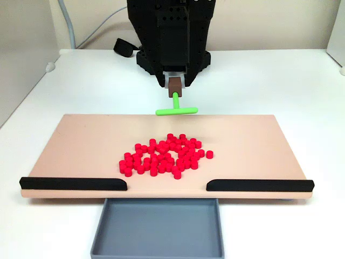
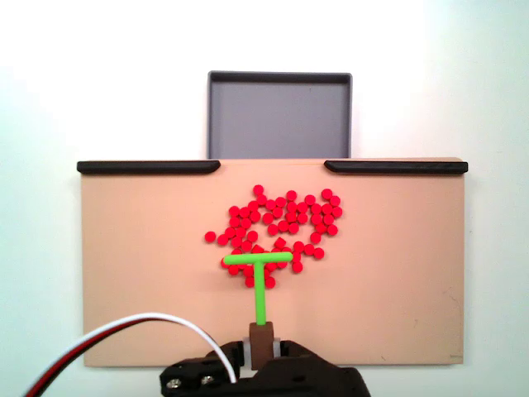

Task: Push granules from right to the grey container

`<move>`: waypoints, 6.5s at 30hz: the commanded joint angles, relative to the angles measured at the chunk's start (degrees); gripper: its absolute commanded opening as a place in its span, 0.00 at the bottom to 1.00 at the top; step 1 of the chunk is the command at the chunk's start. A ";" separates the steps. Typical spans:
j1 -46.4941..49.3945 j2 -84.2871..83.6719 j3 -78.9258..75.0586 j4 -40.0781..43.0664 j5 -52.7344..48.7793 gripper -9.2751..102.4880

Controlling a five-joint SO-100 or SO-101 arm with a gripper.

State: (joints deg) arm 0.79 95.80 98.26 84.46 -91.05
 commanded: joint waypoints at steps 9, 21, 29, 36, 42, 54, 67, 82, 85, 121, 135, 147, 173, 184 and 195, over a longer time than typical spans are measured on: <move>-0.44 0.97 -0.35 0.26 -2.46 0.08; 0.79 1.85 -0.35 0.35 -8.00 0.08; 2.81 1.85 -0.35 0.35 -13.36 0.08; 5.45 1.85 -0.35 0.35 -20.83 0.08; 7.65 1.32 -0.35 0.35 -25.84 0.08; 15.12 0.18 -0.53 0.35 -47.81 0.08; 23.12 -1.23 -1.23 -0.44 -75.67 0.08; 26.89 -11.87 -11.78 -0.44 -104.06 0.08; 27.69 -13.71 -14.33 -0.44 -106.70 0.08; 23.55 -34.37 -36.21 -0.35 -122.87 0.08; 22.32 -35.68 -36.21 -0.44 -122.34 0.08; 21.18 -36.21 -36.56 -0.44 -121.11 0.08; 20.21 -37.35 -37.62 -0.44 -119.44 0.08; 19.78 -37.35 -37.62 -0.44 -119.18 0.08; 19.51 -37.44 -37.53 0.18 -119.09 0.08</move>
State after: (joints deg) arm 20.92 58.18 62.23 84.20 -184.22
